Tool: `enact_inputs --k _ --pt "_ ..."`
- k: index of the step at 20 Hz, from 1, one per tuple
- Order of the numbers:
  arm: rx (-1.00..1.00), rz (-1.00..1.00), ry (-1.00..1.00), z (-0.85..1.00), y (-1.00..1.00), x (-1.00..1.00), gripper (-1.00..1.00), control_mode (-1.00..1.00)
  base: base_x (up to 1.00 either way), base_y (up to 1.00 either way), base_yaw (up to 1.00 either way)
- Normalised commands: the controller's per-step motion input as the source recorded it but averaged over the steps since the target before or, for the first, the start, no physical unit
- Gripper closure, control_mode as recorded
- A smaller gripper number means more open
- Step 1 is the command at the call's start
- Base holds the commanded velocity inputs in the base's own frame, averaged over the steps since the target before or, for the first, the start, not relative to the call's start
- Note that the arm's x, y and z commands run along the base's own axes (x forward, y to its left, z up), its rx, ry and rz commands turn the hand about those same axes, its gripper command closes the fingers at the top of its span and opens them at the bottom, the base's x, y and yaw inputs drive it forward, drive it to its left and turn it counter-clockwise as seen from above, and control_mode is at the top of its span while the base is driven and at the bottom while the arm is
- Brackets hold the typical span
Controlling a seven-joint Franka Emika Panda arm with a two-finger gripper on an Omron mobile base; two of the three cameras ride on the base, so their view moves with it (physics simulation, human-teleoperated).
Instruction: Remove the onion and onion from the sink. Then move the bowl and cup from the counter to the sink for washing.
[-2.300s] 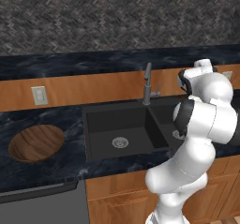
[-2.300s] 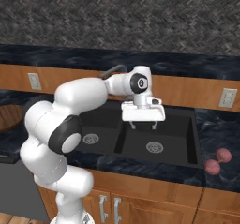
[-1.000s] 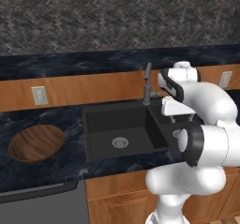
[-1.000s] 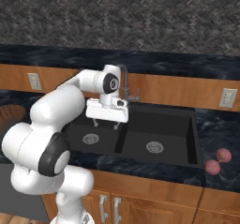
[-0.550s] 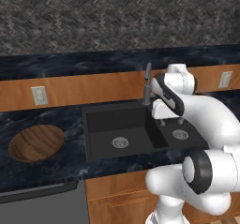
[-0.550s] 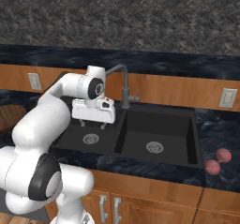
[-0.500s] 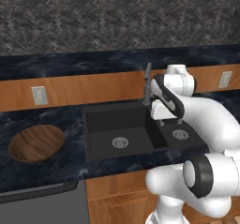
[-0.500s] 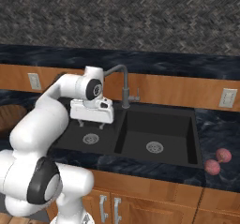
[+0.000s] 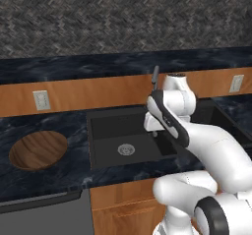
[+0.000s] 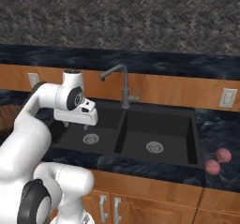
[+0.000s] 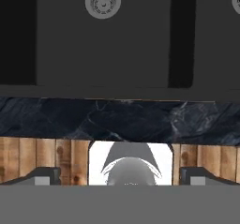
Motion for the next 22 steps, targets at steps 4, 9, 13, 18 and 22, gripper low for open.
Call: enact_inputs --k 4,9,13,18,22 --pt "0.0 -0.06 -0.01 0.04 0.57 0.0 -1.0 -1.0 0.0 0.0 0.0" --pt "0.0 -0.04 0.0 0.03 0.58 0.01 -1.0 -1.0 0.0 0.0 0.0" --pt "0.0 -0.04 0.0 0.04 0.59 0.04 -1.0 -1.0 0.0 0.0 0.0" --pt "0.0 -0.01 0.0 0.01 0.59 0.09 -1.0 -1.0 0.0 0.0 0.0" --pt "0.0 -0.01 0.0 0.0 0.58 0.1 -1.0 -1.0 0.0 0.0 0.0"
